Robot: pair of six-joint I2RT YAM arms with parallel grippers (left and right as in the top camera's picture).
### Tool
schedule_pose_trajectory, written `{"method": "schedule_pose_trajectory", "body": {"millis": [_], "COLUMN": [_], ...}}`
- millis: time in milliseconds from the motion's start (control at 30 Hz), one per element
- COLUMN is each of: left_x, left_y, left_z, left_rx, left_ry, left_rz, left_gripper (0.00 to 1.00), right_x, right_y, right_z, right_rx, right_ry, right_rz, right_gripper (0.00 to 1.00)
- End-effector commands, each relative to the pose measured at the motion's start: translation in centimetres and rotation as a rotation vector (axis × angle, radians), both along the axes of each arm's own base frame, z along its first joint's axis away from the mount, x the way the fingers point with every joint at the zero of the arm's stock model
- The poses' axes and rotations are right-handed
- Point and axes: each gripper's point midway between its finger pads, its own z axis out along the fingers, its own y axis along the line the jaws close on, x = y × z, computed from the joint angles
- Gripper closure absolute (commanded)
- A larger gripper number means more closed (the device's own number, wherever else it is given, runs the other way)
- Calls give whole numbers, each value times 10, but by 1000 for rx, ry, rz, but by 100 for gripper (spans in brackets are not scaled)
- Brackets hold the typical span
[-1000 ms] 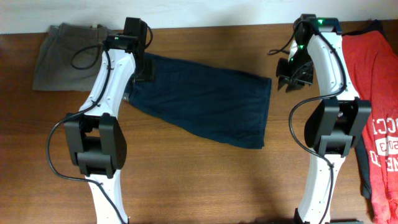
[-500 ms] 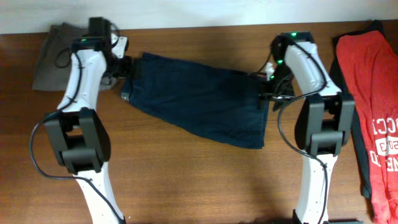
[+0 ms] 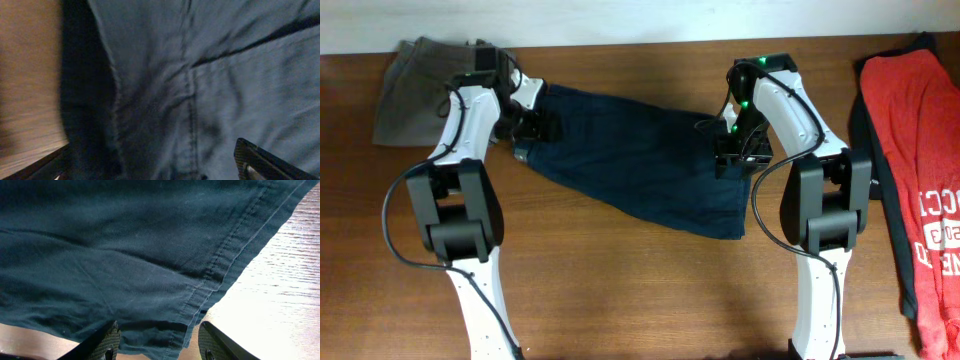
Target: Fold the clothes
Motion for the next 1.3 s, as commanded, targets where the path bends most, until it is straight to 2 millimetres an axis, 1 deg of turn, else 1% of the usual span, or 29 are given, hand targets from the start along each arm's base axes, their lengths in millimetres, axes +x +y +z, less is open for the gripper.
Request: {"method": "schedule_pose_trajectory", "body": {"millis": [0,67,100,133,167,267,300,467,600,633,733,800,900,967,1033,1067,1100,1133,1167,1200,1233,1267], "left_x": [-5,-6,-8,-10,-14,-26,-31,-45,-53,-55,-58,-60,-60,-57,-56,-55,-54,-54,-53,-51,-50,-47], "left_y": [-6,-6,-6,-6,-7,-14,-20,-42,-55,-58,-68,-75,-82,-81,-69,-63,-57,-55,-54,-53,-52,-51], "left_z": [-17,-22,-23,-24,-24,-24,-24,-20,-18,-18,-18,-15,-2,5,9,9,10,9,9,9,9,9], "left_rx": [-34,-35,-35,-36,-38,-51,-58,-113,-143,-143,-142,-143,-150,-132,-69,-36,-5,9,11,9,7,5], "left_ry": [40,51,60,69,85,133,151,216,268,283,308,325,314,302,303,302,296,293,290,284,278,269], "left_rz": [-24,-23,-23,-23,-24,-34,-43,-42,-1,12,38,67,77,111,199,230,259,269,268,270,273,275], "left_gripper": [5,5,9,11,19,32,41,65,88,93,99,99,99,99,99,96,86,69,48,23,1,1], "right_x": [-1,-1,-1,-1,-1,0,1,3,4,4,6,8,10,10,10,11,12,13,14,15,15,16], "right_y": [2,2,2,2,2,2,2,4,5,5,5,5,6,6,6,6,6,7,9,11,12,12], "right_z": [-2,-2,-2,-2,-2,-2,-2,-2,-3,-3,-3,-4,-4,-4,-4,-4,-4,-4,-4,-4,-4,-4], "right_rx": [7,7,7,7,7,8,9,17,20,20,18,16,18,17,17,18,20,26,35,47,53,54], "right_ry": [4,4,4,4,4,-1,-4,-14,-17,-17,-21,-31,-38,-38,-39,-41,-45,-49,-54,-56,-57,-60], "right_rz": [8,8,8,8,8,8,8,3,2,2,-11,-23,-24,-23,-24,-24,-24,-26,-28,-30,-31,-31], "right_gripper": [44,45,45,45,45,45,45,45,45,45,46,47,46,46,46,46,46,46,46,46,46,46]}}
